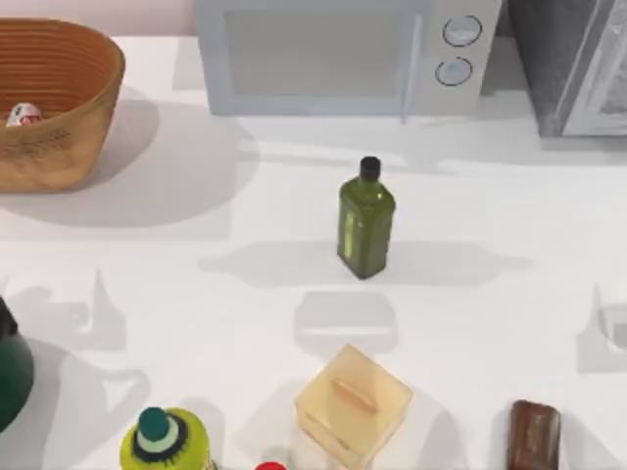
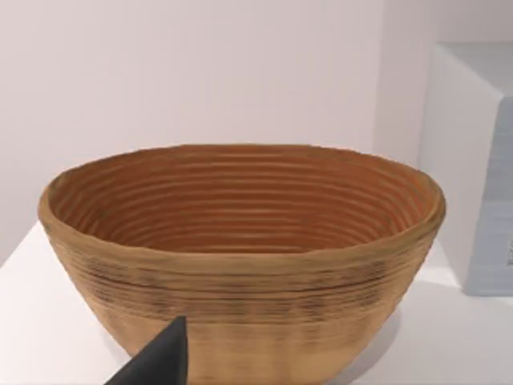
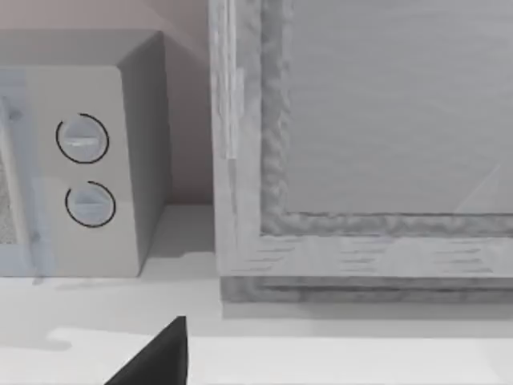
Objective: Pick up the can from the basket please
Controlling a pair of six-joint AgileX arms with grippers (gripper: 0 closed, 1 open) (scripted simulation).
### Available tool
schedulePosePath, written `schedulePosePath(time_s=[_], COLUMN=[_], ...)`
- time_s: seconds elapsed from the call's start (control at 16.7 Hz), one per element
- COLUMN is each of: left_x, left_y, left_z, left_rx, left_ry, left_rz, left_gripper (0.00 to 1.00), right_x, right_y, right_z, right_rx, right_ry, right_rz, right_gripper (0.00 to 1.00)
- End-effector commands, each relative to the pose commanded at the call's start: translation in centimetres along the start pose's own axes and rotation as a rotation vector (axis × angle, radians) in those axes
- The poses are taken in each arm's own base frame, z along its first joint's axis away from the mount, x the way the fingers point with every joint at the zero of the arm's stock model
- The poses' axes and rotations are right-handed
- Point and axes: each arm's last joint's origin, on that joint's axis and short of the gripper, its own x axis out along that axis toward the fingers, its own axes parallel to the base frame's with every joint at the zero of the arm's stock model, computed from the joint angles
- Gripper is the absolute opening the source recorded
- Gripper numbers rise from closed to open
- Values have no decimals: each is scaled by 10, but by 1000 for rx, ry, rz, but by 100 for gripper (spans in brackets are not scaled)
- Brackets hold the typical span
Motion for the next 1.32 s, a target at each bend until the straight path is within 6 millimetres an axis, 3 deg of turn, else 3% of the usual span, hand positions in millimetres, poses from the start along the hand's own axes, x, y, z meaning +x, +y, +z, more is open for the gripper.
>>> schedulePosePath(time_s=[0.24,0.42,0.6,0.78,1.02,1.32], left_x=[12,39,85,146,237,333], left_y=[2,3,6,10,19,33], left_z=[60,108,148,172,169,115], left_rx=[8,14,18,20,16,3], left_ry=[112,242,402,580,826,1110], left_rz=[-3,-10,-18,-24,-33,-45], left_gripper=[100,100,100,100,100,100], right_x=[0,0,0,0,0,0], right_y=[0,0,0,0,0,0], right_z=[0,0,0,0,0,0], right_rx=[0,0,0,0,0,0], right_ry=[0,0,0,0,0,0], right_rz=[0,0,0,0,0,0], right_gripper=[100,100,100,100,100,100])
